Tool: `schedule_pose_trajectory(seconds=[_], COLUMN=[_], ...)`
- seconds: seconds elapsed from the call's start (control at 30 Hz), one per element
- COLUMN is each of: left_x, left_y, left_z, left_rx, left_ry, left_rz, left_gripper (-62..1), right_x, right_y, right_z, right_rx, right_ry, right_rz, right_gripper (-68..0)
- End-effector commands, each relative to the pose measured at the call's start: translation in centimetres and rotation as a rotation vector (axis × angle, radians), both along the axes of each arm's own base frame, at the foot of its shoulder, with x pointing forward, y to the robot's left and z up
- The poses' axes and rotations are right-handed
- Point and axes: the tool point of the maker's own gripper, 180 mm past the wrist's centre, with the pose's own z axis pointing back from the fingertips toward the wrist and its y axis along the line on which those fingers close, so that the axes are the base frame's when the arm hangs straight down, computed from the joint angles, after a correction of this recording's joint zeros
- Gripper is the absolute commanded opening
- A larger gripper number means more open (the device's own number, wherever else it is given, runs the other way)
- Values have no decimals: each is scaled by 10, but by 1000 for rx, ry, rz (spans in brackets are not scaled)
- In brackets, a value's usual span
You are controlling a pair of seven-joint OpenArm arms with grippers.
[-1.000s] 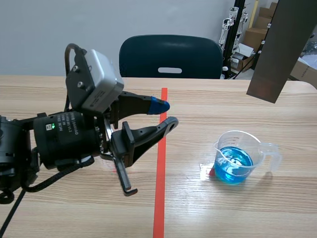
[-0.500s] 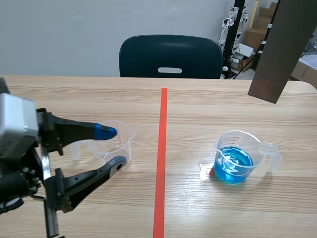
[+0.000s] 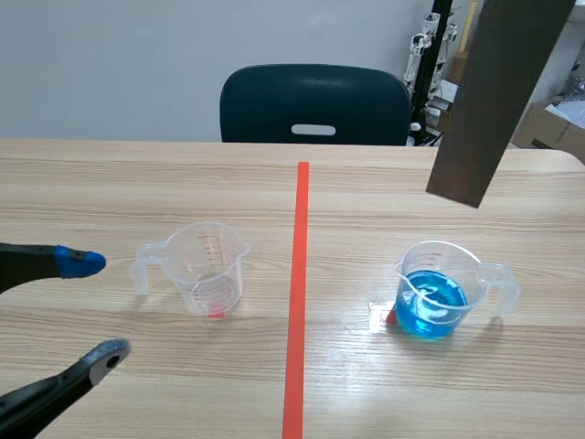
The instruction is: Do the redox reaction experiment. move the plate over the left beaker
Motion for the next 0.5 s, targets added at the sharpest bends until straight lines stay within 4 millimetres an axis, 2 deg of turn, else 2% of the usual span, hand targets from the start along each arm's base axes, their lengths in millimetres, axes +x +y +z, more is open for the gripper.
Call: schedule_pose_trajectory(seconds=[0.0,0.07,0.23,0.47], left_x=[-4,-8,-14,-28], left_y=[3,9,27,45], left_z=[8,12,21,35], left_rx=[-32,-57,-114,-176], left_ry=[-12,2,29,33], left_rz=[-1,12,71,119], left_gripper=[-156,-142,-36,-34], right_x=[-1,-2,6,12], right_y=[8,15,30,53], right_z=[13,11,9,15], right_rx=[13,12,15,37], right_ry=[-44,-46,-69,-95], right_rz=[29,52,52,86], right_gripper=[-673,-673,-673,-673])
